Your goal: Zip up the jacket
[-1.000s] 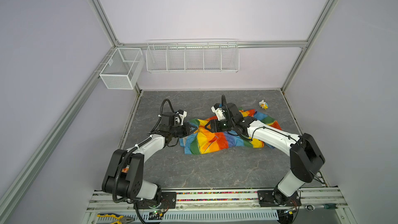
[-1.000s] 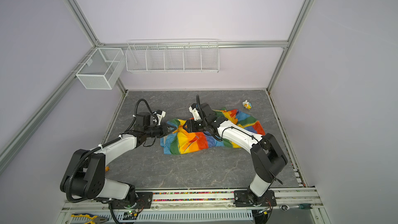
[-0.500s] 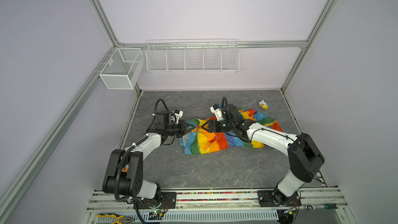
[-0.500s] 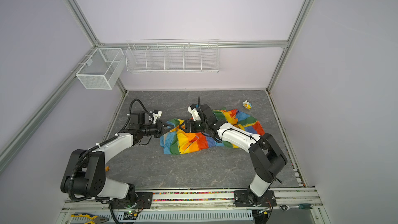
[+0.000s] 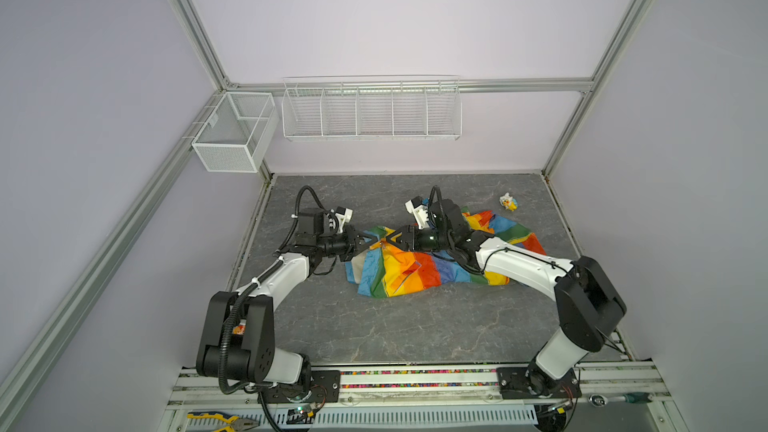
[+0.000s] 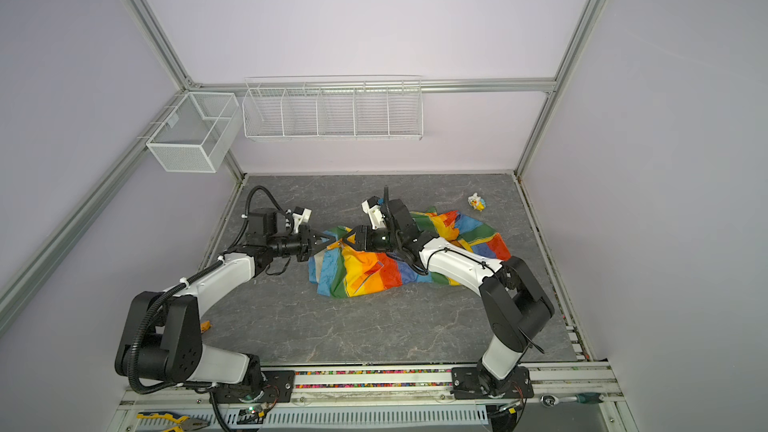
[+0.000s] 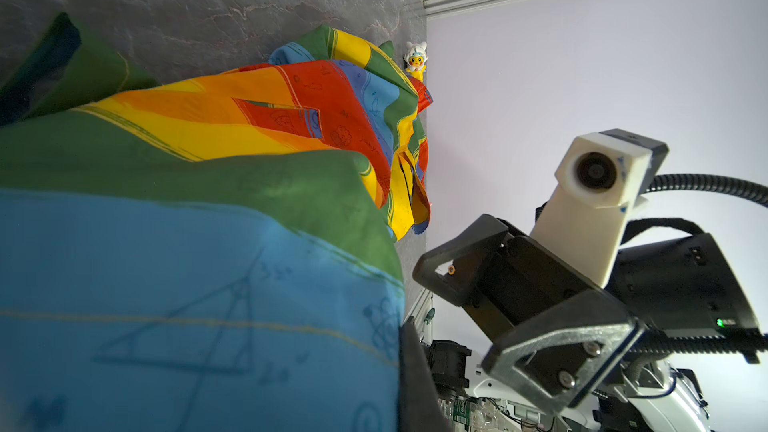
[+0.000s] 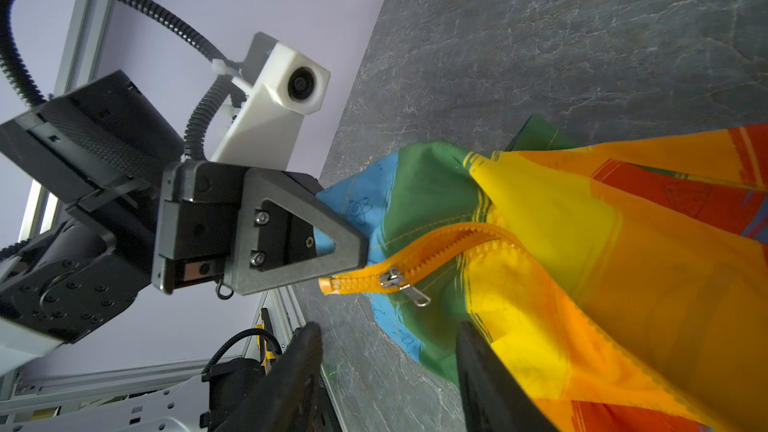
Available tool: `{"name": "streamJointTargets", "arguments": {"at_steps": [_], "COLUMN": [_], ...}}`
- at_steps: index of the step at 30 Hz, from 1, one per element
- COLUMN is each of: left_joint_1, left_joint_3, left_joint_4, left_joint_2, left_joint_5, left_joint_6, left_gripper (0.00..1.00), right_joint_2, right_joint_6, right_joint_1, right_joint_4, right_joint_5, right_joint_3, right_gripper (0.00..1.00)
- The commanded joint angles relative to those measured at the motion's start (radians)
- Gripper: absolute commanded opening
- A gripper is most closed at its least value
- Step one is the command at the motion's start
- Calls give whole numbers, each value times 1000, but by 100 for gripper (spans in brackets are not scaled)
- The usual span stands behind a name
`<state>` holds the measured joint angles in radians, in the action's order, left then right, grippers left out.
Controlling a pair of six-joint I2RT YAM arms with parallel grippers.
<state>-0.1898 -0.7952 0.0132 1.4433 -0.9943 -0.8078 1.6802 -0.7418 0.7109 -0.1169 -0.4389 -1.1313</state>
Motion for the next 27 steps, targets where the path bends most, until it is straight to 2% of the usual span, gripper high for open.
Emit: {"name": "streamJointTargets", "arguments": {"at_steps": [1, 11, 17, 27], "left_joint_1": [6, 12, 13, 13], "left_joint_3": [-25, -7, 7, 39], "left_joint_4": [12, 114, 177, 284], "left_joint_2": [-25, -24, -24, -15], "left_joint_5": [-27, -60, -79, -108], "left_joint_6": [-29, -120, -163, -236], "left_gripper": [0, 0, 0, 0], "right_joint_2": [-6, 22, 50, 108], "right_joint_6": [-33, -72, -133, -245], "right_joint_1": [9, 28, 29, 29], "right_joint_4": [-52, -122, -198, -360], "right_joint_5": [-18, -35, -42, -50], "right_joint_3": [21, 43, 62, 77], "right_gripper": [54, 49, 54, 56]}}
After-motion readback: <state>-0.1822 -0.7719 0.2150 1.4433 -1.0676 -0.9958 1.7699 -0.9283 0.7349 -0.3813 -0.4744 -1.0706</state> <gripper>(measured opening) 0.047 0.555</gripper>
